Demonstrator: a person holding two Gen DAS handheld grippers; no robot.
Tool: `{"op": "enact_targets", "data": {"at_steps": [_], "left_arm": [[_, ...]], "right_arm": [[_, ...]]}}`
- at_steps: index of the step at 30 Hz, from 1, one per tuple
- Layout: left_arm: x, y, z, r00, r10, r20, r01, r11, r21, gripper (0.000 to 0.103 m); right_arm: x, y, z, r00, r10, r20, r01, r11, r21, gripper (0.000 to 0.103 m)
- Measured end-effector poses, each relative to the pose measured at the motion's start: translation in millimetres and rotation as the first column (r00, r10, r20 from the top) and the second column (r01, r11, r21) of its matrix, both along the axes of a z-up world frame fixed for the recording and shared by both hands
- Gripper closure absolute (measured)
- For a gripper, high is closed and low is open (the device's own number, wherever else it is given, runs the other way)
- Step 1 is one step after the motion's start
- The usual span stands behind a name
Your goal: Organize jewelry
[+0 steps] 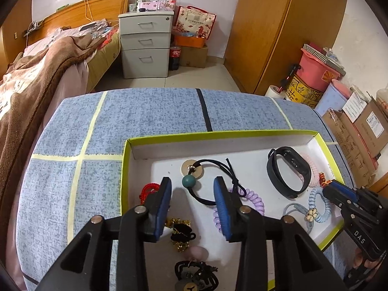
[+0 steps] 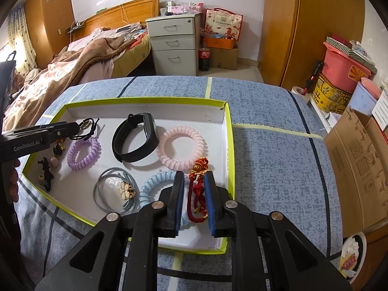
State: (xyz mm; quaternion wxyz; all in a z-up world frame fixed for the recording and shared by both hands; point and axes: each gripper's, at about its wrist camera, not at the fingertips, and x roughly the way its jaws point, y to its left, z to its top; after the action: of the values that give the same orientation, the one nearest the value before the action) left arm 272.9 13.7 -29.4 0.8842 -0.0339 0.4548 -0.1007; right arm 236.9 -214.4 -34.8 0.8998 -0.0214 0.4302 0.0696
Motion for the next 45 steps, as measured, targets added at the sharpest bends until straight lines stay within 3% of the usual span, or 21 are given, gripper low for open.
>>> {"op": "enact_targets", "data": {"at_steps": [3,15,23,26,28,31,45], "left_arm": [[-5,-3,3,1.0,0.0,0.021,-0.001,0.999,0.036,0.064],[-42,1,21,0.998,0.022,0.064,-0.022,1.0,0.008,0.056],[-94,6,30,0.99,0.082,0.115,-0.085,0.996,0.014,0.054],[-112,6,33,0.985,0.102,0.142,-0.109,0.993,0.047,0.053],[-119,6,34,0.984,0.113,0.138,-0.12,0.992,0.043,0.052],[-131,4,35,0.979,0.126,0.158,-0.141,0.987,0.083,0.052],[-158,3,36,0.962,0.186,0.202,-0.204,0.976,0.075,0.052]], "right_arm": [[-3,2,4,1.0,0.017,0.015,-0.017,0.999,0.027,0.067],[-24,9,19,0.998,0.009,0.064,-0.012,0.999,0.053,0.067],[-60,20,34,0.994,0.015,0.111,-0.026,0.995,0.092,0.067],[-74,26,38,0.992,0.015,0.128,-0.027,0.996,0.09,0.066],[-82,28,39,0.991,0.01,0.137,-0.023,0.995,0.094,0.065],[-92,32,39,0.989,0.014,0.145,-0.029,0.995,0.098,0.053],[-123,41,34,0.982,0.005,0.188,-0.026,0.994,0.107,0.053]]}}
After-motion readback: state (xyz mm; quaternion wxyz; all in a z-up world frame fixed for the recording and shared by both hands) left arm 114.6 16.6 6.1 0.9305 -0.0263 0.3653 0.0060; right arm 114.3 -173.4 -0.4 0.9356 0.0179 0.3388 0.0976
